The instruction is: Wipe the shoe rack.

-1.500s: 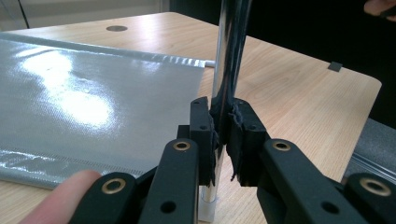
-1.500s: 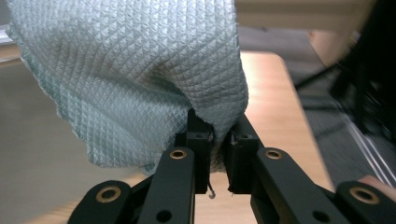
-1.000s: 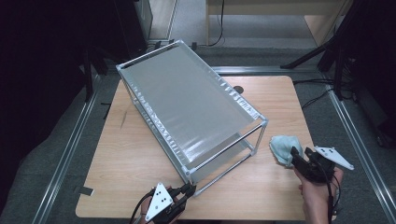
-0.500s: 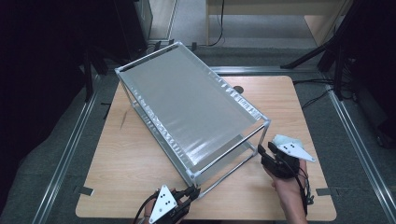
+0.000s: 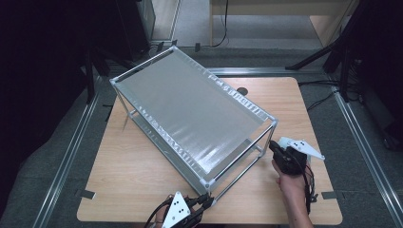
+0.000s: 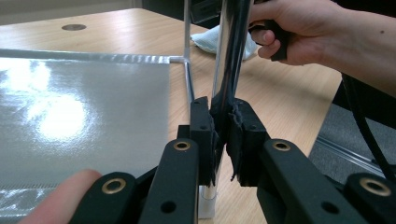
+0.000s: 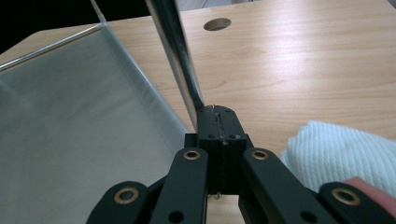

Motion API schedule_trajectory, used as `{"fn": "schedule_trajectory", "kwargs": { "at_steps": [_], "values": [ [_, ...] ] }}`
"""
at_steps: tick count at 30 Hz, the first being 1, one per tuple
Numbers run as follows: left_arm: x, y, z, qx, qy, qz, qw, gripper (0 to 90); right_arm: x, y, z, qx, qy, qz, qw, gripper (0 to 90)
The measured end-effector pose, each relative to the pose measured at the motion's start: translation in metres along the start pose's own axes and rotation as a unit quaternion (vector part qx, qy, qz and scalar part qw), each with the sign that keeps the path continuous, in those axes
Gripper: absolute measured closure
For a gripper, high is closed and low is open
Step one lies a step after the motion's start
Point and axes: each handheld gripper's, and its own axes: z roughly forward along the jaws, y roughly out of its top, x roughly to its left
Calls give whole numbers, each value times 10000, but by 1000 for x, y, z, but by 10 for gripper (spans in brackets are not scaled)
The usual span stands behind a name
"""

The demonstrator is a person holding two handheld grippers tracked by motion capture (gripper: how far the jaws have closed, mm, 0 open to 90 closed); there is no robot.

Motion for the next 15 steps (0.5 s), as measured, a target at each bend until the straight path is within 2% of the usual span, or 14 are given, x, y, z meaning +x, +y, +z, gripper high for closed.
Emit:
{"fn": "schedule_trajectory", "kwargs": {
  "at_steps": [3,5,8,9,10,11,14,15],
  "values": [
    [1,3,5,17,46,-17,10000,818,3,5,4,12,45,-76,10000,894],
    [2,5,10,36,43,-34,10000,817,6,8,6,44,248,-130,9996,843],
    [2,9,17,92,91,45,9999,818,13,11,5,8,231,-319,9992,802],
    [2,12,24,108,109,11,9999,818,18,14,1,-11,257,-377,9990,755],
    [2,12,24,108,109,11,9999,818,20,15,-2,-41,289,-375,9989,740],
    [3,16,33,102,152,-29,9998,818,22,16,-6,-62,343,-393,9986,708],
    [5,20,48,60,218,-87,9997,817,30,16,-19,33,610,-567,9965,621],
    [5,20,48,60,218,-87,9997,818,30,16,-19,33,610,-567,9965,621]
  ]
}}
